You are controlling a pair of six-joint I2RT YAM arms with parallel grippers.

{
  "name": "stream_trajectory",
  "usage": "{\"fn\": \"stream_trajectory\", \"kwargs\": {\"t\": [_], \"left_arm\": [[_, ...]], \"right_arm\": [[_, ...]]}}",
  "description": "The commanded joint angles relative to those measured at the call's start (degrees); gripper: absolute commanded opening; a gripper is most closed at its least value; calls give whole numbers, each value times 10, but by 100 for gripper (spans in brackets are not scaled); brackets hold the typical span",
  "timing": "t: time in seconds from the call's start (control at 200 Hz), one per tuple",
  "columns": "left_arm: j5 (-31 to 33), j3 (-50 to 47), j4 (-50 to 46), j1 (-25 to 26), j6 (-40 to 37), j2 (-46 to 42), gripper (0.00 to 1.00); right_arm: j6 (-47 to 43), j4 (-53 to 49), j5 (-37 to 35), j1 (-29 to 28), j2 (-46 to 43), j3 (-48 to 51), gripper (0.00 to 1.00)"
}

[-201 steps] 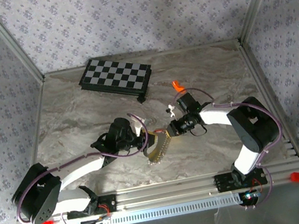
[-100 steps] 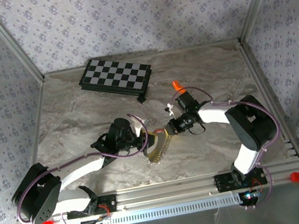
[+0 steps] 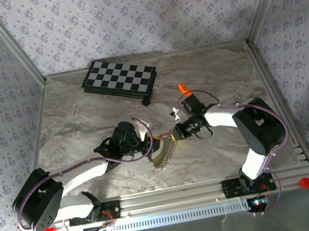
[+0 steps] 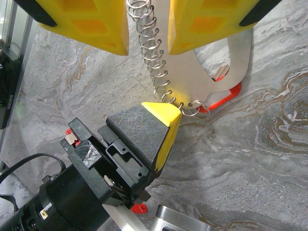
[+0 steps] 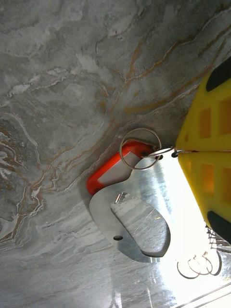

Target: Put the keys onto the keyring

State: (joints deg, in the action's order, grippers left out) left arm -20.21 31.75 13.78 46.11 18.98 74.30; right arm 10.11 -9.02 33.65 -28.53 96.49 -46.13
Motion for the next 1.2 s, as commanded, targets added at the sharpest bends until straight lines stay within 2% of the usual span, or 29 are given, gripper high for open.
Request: {"fn": "stream_trajectory", "kwargs": {"t": [0.0,0.23,0.48,0.68,0.954,1.194], "left_arm": [[-12,-4,12,-3,1,-12,27],[-10,-5,7,-3,1,-20,27],[-14,-11,0,-2,1,-65,27],[-34,-29,-10,4,-15,-164,23],[-30,-35,-72,50,-70,-348,24],[-41,-12,-89,83,-94,-411,25]], "right_arm": [[-19,-28,-4,-3,-14,-13,5],[-45,-43,-16,-8,-56,-13,0],[-102,-18,-52,-44,-179,17,0],[-128,29,-41,-80,-295,48,0],[-151,88,-9,-133,-446,72,0],[-158,100,6,-170,-497,54,0]]}}
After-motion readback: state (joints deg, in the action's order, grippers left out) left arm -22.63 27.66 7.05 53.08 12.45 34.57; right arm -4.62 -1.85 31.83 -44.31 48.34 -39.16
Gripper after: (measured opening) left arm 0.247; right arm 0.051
